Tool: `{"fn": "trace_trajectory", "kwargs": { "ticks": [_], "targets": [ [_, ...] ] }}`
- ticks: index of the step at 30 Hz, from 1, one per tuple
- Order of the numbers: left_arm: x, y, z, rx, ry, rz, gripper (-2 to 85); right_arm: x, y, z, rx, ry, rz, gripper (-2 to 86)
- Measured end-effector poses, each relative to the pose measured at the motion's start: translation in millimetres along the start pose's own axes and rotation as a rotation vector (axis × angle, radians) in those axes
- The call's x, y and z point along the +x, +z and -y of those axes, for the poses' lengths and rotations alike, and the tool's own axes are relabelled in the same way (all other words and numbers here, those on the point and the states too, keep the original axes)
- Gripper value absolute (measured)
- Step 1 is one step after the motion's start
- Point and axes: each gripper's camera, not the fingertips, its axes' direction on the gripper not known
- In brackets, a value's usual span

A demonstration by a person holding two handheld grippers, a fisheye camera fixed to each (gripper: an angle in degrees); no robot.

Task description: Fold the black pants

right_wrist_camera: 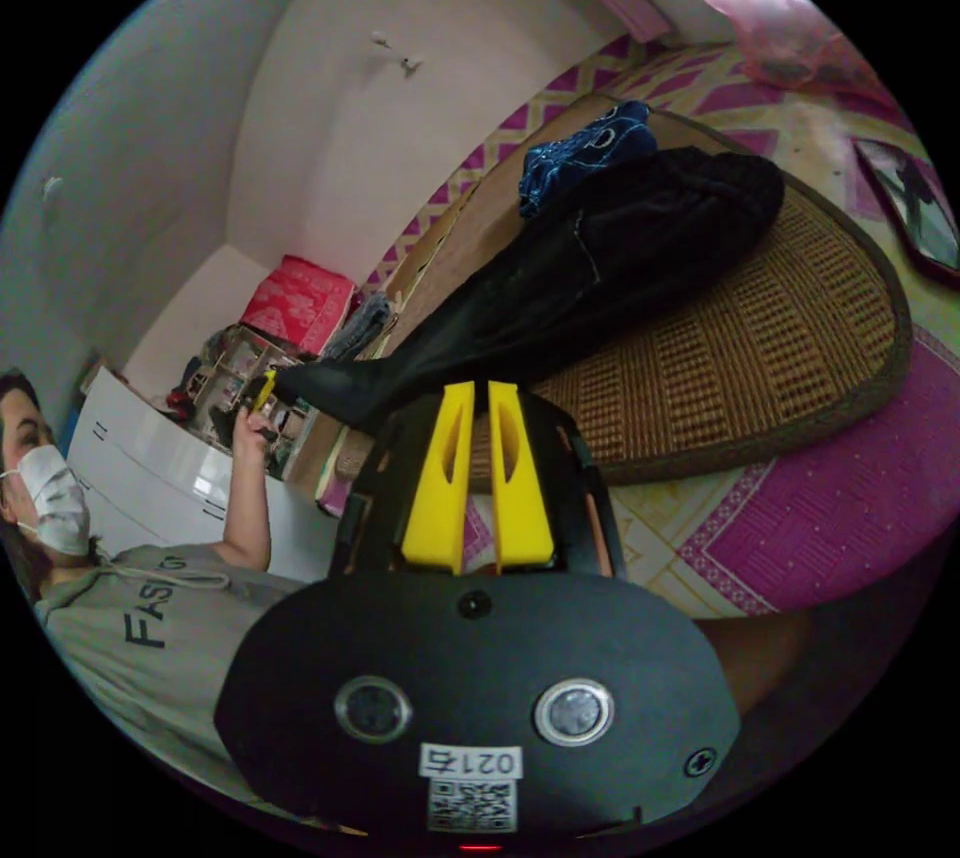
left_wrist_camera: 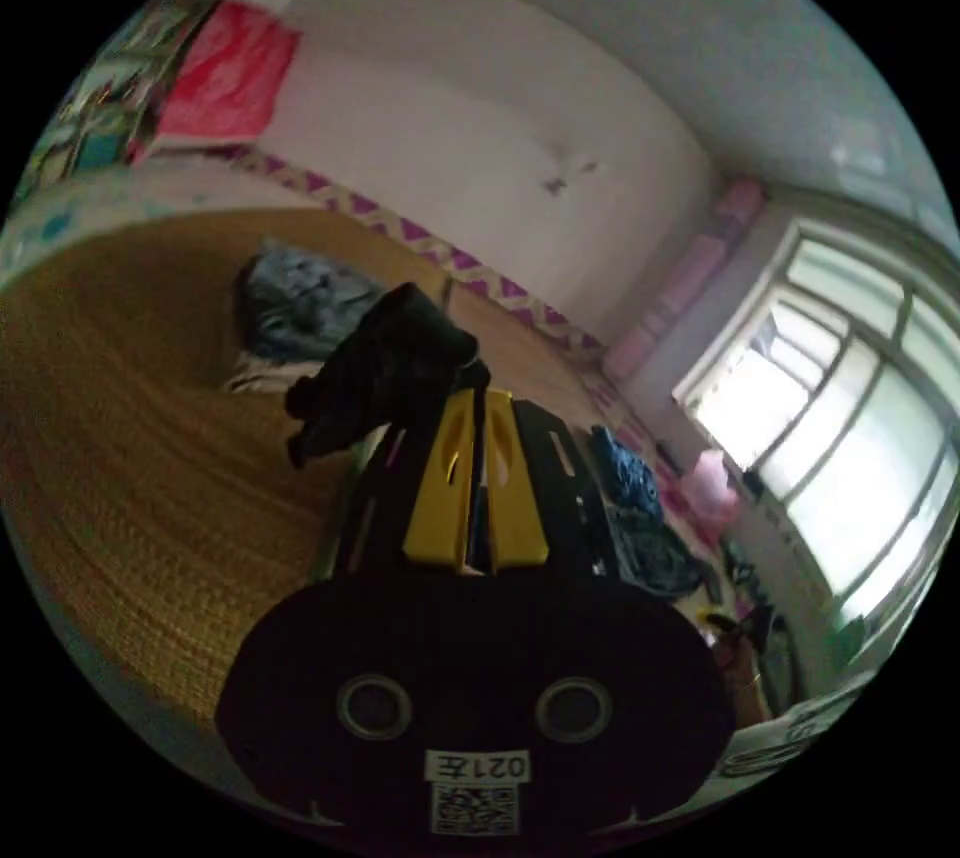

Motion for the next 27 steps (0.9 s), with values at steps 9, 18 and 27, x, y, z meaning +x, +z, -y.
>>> {"fn": "trace_trajectory", "kwargs": {
  "ticks": [9, 18, 27],
  "targets": [
    [252, 199, -211, -0.354, 0.609, 0.036, -1.0, 16, -45, -34, 0.038, -0.003, -0.014, 1.3],
    [277, 262, -354, -0.410, 0.709, 0.105, -0.9, 41, -81, -58, 0.069, 0.056, -0.023, 1.5],
    [258, 284, -411, -0.541, 0.746, -0.060, 0.3, 45, -102, -39, 0.180, 0.156, -0.010, 9.5]
  ]
}}
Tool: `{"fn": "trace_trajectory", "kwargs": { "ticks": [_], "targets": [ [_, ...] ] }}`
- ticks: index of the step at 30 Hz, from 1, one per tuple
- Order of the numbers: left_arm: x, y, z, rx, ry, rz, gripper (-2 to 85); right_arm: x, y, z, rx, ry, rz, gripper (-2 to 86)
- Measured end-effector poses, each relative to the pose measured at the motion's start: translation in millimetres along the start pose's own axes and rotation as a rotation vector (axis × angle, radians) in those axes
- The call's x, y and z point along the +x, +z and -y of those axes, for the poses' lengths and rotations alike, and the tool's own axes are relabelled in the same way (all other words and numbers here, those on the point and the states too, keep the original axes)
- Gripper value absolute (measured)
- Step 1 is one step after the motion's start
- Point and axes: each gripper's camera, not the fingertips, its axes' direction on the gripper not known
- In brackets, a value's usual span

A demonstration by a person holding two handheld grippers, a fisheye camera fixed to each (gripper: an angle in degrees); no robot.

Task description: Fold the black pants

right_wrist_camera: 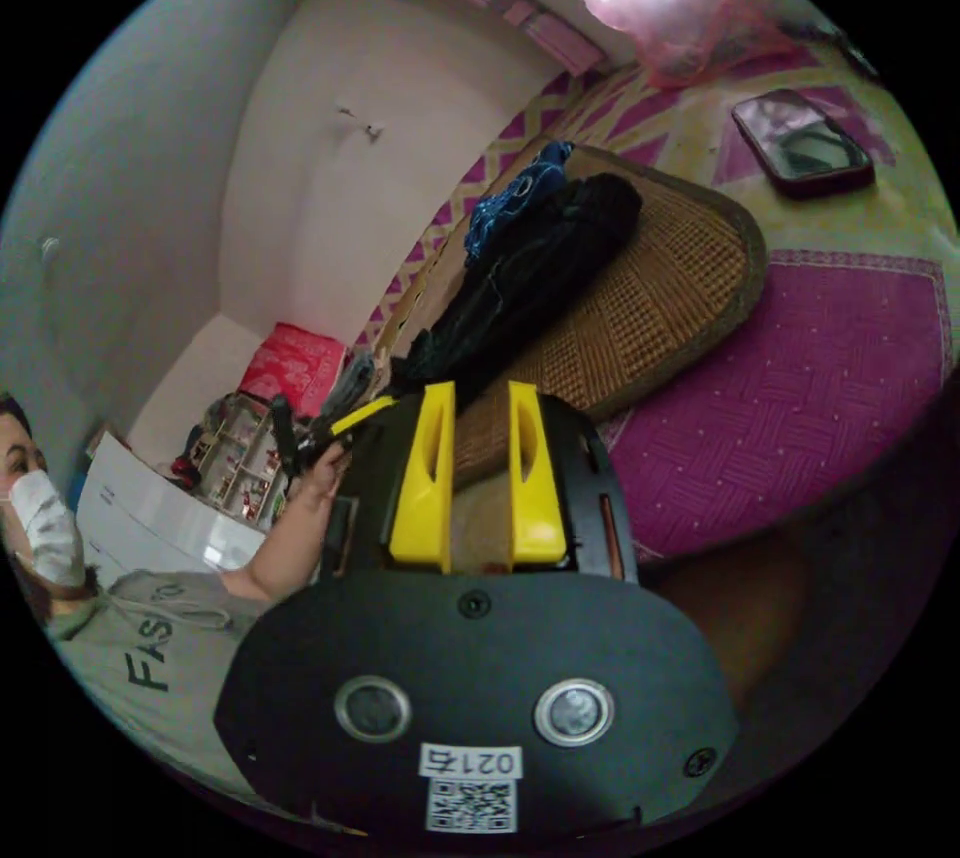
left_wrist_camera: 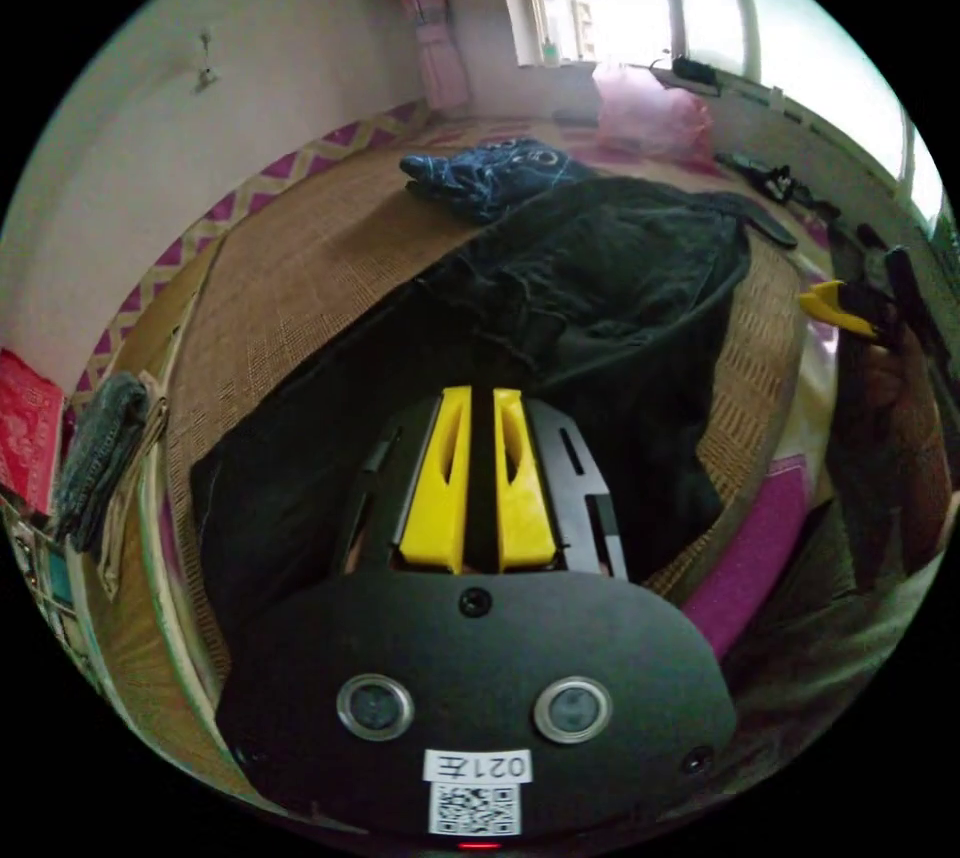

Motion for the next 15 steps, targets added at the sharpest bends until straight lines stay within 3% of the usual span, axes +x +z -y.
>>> {"fn": "trace_trajectory", "kwargs": {
  "ticks": [6, 15],
  "targets": [
    [-17, -32, -45, 0.158, -0.010, -0.146, -0.5, 16, -11, 39, 0.172, 0.186, -0.160, 13.7],
    [-43, -65, -108, 0.166, -0.085, -0.120, 5.4, 0, 58, 105, 0.130, 0.317, -0.150, 10.4]
  ]
}}
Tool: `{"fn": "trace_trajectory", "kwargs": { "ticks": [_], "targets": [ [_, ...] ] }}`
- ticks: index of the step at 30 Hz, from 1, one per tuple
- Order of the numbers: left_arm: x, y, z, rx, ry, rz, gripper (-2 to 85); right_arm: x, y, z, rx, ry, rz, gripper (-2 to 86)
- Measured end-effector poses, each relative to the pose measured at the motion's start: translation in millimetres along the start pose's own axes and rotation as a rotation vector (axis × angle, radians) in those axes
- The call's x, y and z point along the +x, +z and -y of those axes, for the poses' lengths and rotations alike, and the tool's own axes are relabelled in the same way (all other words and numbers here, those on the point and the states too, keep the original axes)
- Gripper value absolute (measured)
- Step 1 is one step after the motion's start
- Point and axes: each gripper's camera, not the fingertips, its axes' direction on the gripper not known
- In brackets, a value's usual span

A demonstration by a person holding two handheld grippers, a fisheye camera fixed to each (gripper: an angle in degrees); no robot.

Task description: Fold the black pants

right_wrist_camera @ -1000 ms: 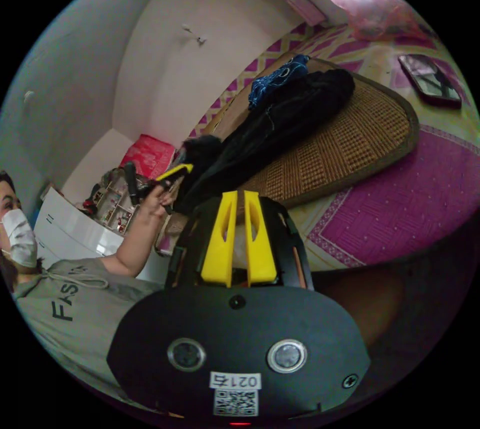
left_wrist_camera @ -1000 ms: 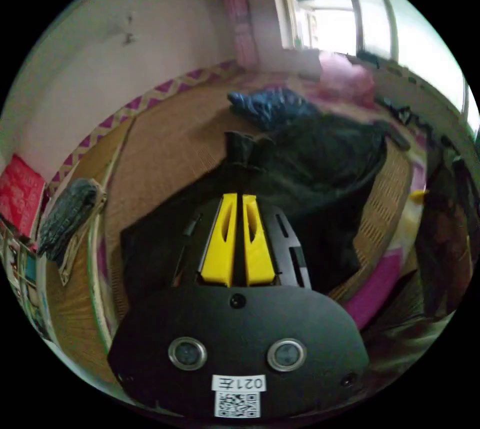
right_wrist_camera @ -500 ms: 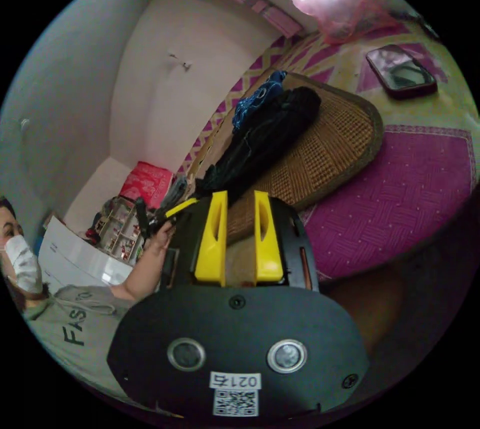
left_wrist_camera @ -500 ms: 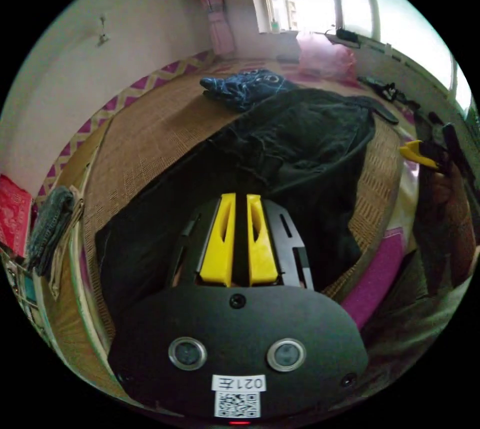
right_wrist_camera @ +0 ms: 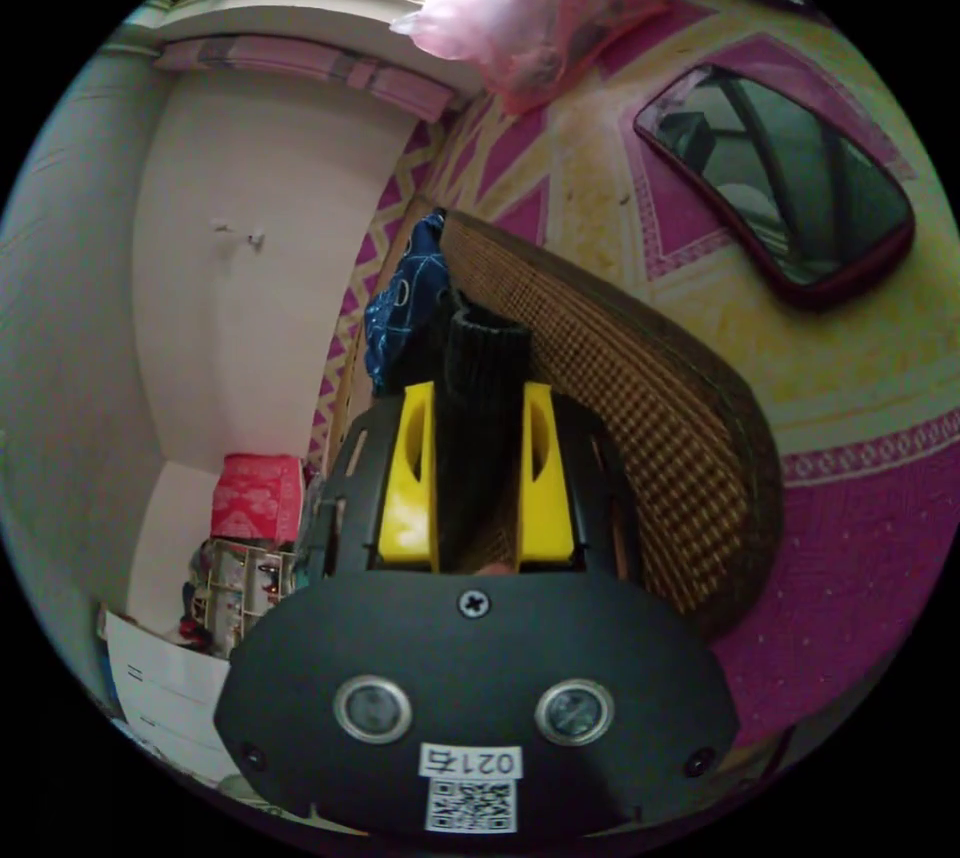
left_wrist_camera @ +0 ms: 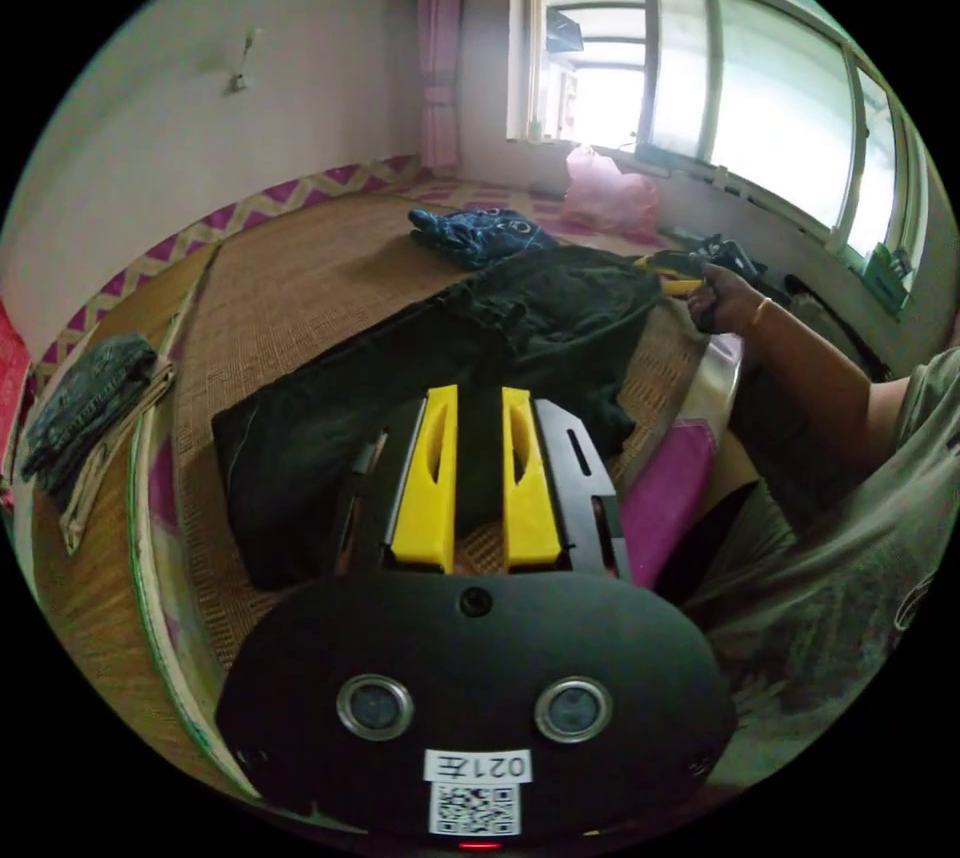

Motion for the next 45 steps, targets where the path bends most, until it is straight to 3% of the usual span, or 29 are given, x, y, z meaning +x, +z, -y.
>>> {"fn": "trace_trajectory", "kwargs": {
  "ticks": [4, 7, 12, 18, 24, 31, 34, 38, 43, 45],
  "targets": [
    [-24, -21, -24, 0.036, -0.063, 0.004, 0.3, -22, 12, -7, 0.007, 0.031, 0.026, 5.6],
    [-46, -42, -46, 0.071, -0.099, 0.024, -0.7, -102, 4, -25, 0.051, -0.168, 0.011, 5.2],
    [-92, -75, -79, 0.110, -0.210, 0.007, -0.9, -331, 38, -131, 0.062, -0.758, -0.091, 5.3],
    [-128, -100, -100, 0.113, -0.283, 0.034, -1.0, -499, 172, -330, -0.086, -1.285, -0.110, 5.4],
    [-160, -117, -112, 0.070, -0.331, 0.068, -1.0, -486, 377, -466, -0.448, -1.439, -0.341, 5.4],
    [-198, -134, -108, 0.106, -0.380, 0.063, -1.0, -523, 354, -483, -0.236, -1.416, -0.239, 5.6],
    [-211, -132, -89, 0.129, -0.384, 0.039, -1.0, -509, 401, -510, -0.377, -1.473, -0.280, 5.7],
    [-231, -131, -64, 0.154, -0.401, 0.035, -1.0, -498, 417, -511, -0.346, -1.485, -0.277, 5.8],
    [-261, -137, -30, 0.217, -0.433, 0.072, -1.0, -481, 434, -482, -0.501, -1.452, -0.186, 8.2],
    [-277, -134, -8, 0.207, -0.422, 0.091, -1.0, -474, 416, -446, -0.684, -1.401, -0.010, 8.6]
  ]
}}
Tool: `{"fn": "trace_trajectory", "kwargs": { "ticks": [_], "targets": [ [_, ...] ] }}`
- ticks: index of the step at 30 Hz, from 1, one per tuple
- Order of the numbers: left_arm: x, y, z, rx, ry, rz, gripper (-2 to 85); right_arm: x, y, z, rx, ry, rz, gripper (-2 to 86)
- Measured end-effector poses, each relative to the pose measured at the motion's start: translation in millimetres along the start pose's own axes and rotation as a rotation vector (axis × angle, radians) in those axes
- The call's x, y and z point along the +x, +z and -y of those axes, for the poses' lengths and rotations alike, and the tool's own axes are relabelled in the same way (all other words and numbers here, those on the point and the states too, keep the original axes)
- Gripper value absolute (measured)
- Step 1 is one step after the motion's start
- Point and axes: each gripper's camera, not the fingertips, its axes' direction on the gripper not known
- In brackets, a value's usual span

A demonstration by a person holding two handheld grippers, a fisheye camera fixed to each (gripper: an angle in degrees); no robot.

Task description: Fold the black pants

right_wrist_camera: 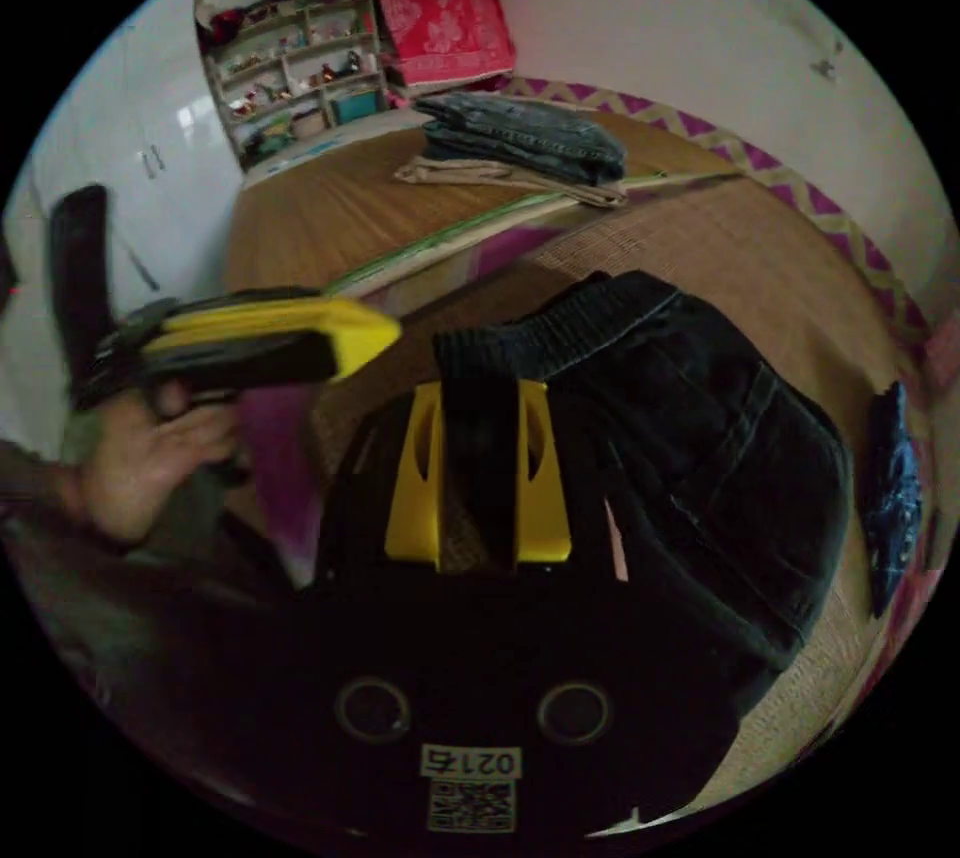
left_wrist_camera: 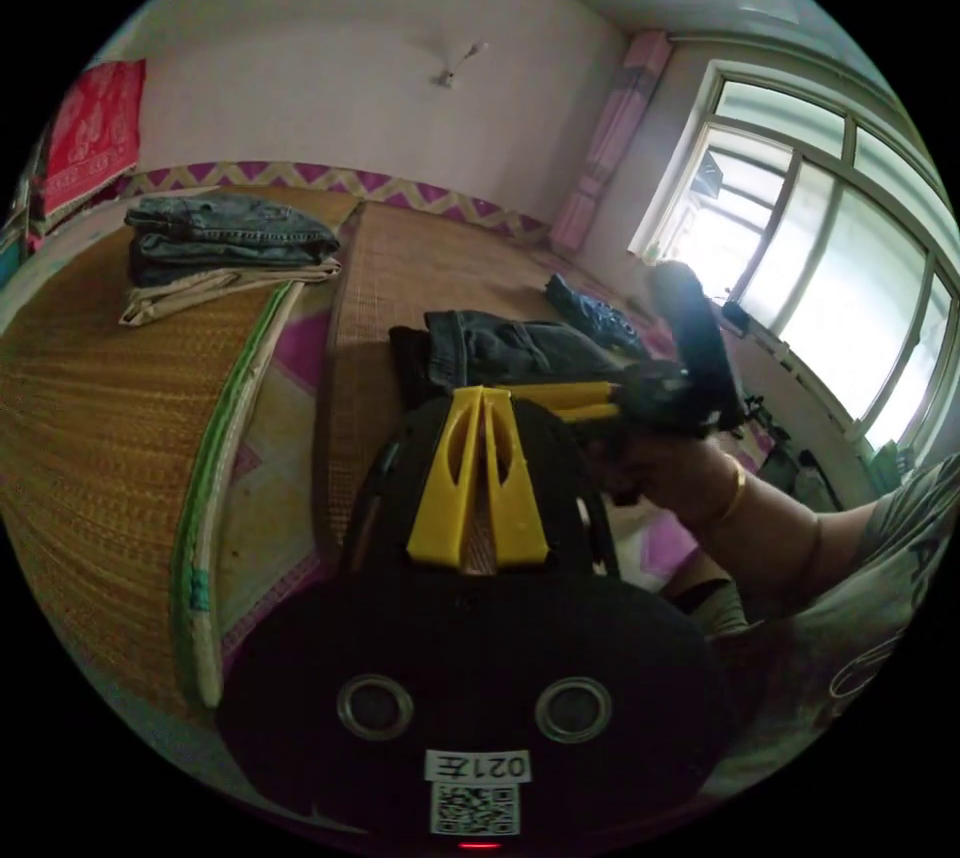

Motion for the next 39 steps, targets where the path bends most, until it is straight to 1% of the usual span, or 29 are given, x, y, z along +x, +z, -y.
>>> {"fn": "trace_trajectory", "kwargs": {
  "ticks": [1, 2, 4, 5, 6, 7, 8, 9, 10, 11, 12, 13, 14, 15, 16, 17, 18, 19, 20, 21, 22, 23, 24, 27, 31, 37, 39],
  "targets": [
    [-1, 3, 6, -0.006, 0.005, 0.001, -1.0, 9, -12, -7, 0.025, 0.008, 0.051, 8.7],
    [-3, 11, 19, -0.021, 0.019, 0.000, -0.9, 31, -36, -23, 0.089, 0.060, 0.077, 9.0],
    [-3, 24, 39, -0.034, 0.047, 0.005, -0.9, 65, -65, -51, 0.146, 0.164, -0.040, 9.7],
    [-2, 34, 51, -0.041, 0.067, 0.018, -0.9, 89, -75, -71, 0.149, 0.244, -0.152, 9.9],
    [-1, 45, 63, -0.049, 0.086, 0.038, -0.9, 113, -75, -89, 0.118, 0.322, -0.256, 10.1],
    [0, 52, 69, -0.053, 0.098, 0.047, -0.9, 125, -71, -96, 0.085, 0.353, -0.293, 10.1],
    [0, 69, 79, -0.075, 0.120, 0.075, -0.9, 147, -52, -108, -0.006, 0.393, -0.312, 10.1],
    [-2, 93, 87, -0.146, 0.131, 0.105, -0.9, 163, -30, -120, -0.047, 0.411, -0.295, 10.1],
    [-3, 106, 89, -0.204, 0.140, 0.123, -0.9, 169, -23, -125, -0.049, 0.413, -0.296, 10.0],
    [-8, 134, 88, -0.334, 0.164, 0.172, -0.9, 176, -17, -134, -0.013, 0.404, -0.302, 9.8],
    [-11, 132, 92, -0.299, 0.163, 0.164, -0.9, 184, -19, -139, -0.016, 0.397, -0.285, 9.7],
    [-12, 131, 96, -0.305, 0.164, 0.166, -0.9, 190, -22, -141, -0.021, 0.395, -0.265, 9.6],
    [-13, 128, 102, -0.312, 0.180, 0.177, -0.9, 204, -36, -149, 0.007, 0.395, -0.199, 9.4],
    [-15, 123, 108, -0.299, 0.175, 0.190, -0.8, 220, -57, -164, 0.103, 0.422, -0.177, 9.4],
    [-17, 119, 112, -0.283, 0.163, 0.200, -0.8, 229, -68, -174, 0.156, 0.447, -0.191, 9.4],
    [-25, 108, 118, -0.231, 0.126, 0.204, -0.6, 250, -84, -192, 0.220, 0.504, -0.240, 9.9],
    [-39, 96, 125, -0.185, 0.053, 0.190, -0.4, 277, -93, -209, 0.238, 0.553, -0.261, 10.8],
    [-48, 92, 129, -0.174, 0.008, 0.175, -0.1, 292, -93, -216, 0.234, 0.574, -0.245, 11.5],
    [-64, 90, 137, -0.189, -0.061, 0.123, 0.5, 326, -87, -229, 0.201, 0.614, -0.154, 12.8],
    [-79, 95, 144, -0.237, -0.106, 0.043, 4.2, 359, -75, -240, 0.175, 0.644, 0.007, 13.6],
    [-86, 98, 148, -0.265, -0.126, 0.010, 6.0, 373, -68, -245, 0.167, 0.656, 0.092, 14.1],
    [-96, 104, 154, -0.295, -0.148, -0.055, 7.3, 401, -53, -255, 0.156, 0.685, 0.248, 14.5],
    [-105, 109, 159, -0.314, -0.181, -0.102, 8.4, 423, -39, -264, 0.154, 0.714, 0.350, 14.7],
    [-121, 120, 177, -0.376, -0.217, -0.181, 10.8, 464, -15, -274, 0.125, 0.744, 0.439, 14.0],
    [-133, 128, 196, -0.423, -0.238, -0.232, 11.9, 497, 9, -277, 0.108, 0.756, 0.550, 12.4],
    [-140, 135, 218, -0.453, -0.262, -0.320, 6.7, 532, 23, -286, 0.098, 0.744, 0.562, 7.8],
    [-138, 121, 231, -0.387, -0.291, -0.372, 5.3, 536, 17, -285, 0.107, 0.730, 0.543, 6.8]
  ]
}}
